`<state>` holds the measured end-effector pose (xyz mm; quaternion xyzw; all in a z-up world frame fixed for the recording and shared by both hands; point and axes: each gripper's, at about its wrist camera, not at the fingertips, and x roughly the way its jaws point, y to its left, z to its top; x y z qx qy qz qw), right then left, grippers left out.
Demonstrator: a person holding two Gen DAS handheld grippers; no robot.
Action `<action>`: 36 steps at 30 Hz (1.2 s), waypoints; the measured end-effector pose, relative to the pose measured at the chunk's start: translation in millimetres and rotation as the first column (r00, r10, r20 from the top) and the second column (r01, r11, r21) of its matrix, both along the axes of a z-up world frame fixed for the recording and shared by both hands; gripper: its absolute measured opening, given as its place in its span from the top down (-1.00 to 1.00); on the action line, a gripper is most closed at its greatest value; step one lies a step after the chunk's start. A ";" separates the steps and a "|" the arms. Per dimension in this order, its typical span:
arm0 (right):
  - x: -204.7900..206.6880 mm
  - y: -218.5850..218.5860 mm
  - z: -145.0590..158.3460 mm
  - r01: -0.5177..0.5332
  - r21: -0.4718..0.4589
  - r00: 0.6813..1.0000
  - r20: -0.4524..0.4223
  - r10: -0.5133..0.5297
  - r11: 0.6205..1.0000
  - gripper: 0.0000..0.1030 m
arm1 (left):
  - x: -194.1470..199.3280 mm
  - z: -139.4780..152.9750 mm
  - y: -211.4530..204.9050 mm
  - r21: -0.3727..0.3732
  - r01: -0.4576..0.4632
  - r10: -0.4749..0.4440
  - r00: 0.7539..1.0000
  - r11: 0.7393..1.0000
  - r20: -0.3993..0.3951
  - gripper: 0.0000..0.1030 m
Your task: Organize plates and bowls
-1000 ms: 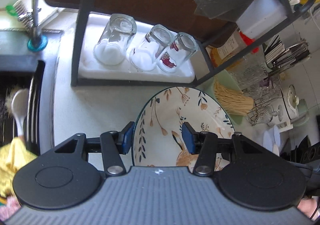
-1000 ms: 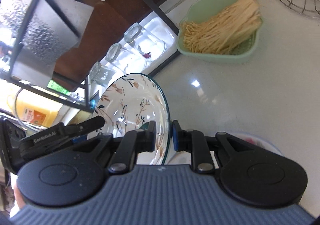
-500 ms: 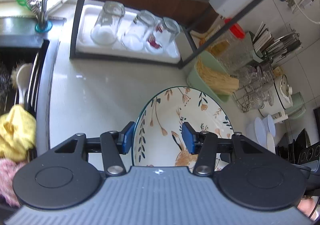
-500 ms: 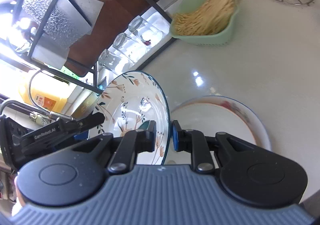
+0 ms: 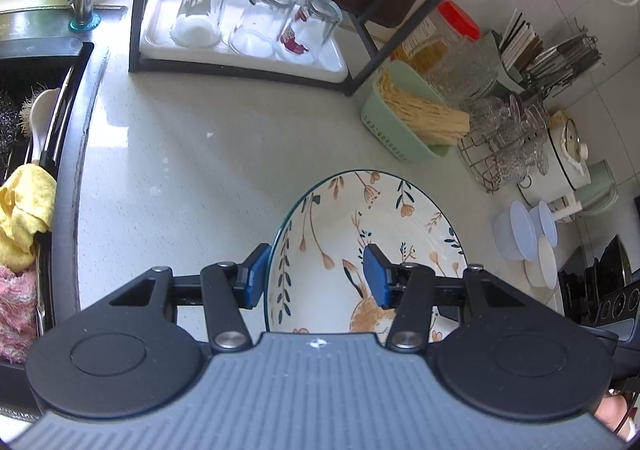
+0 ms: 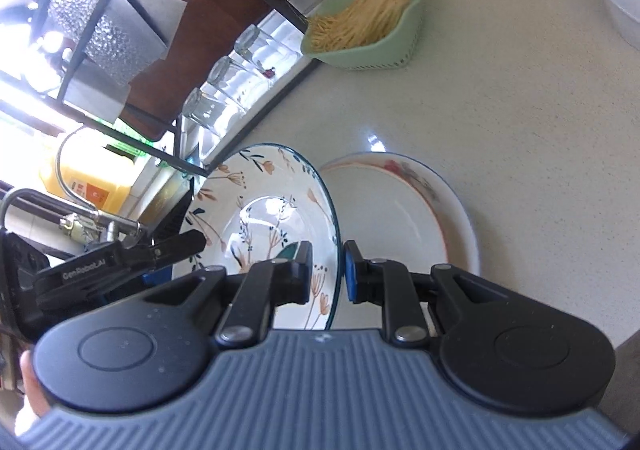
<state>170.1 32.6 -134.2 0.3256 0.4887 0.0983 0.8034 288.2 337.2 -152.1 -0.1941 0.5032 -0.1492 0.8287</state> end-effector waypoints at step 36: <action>6.8 11.2 -28.1 -0.217 -0.194 0.972 0.051 0.231 0.957 0.60 | -16.1 -14.0 -45.0 0.263 -0.107 0.137 0.986 0.959 -0.099 -0.04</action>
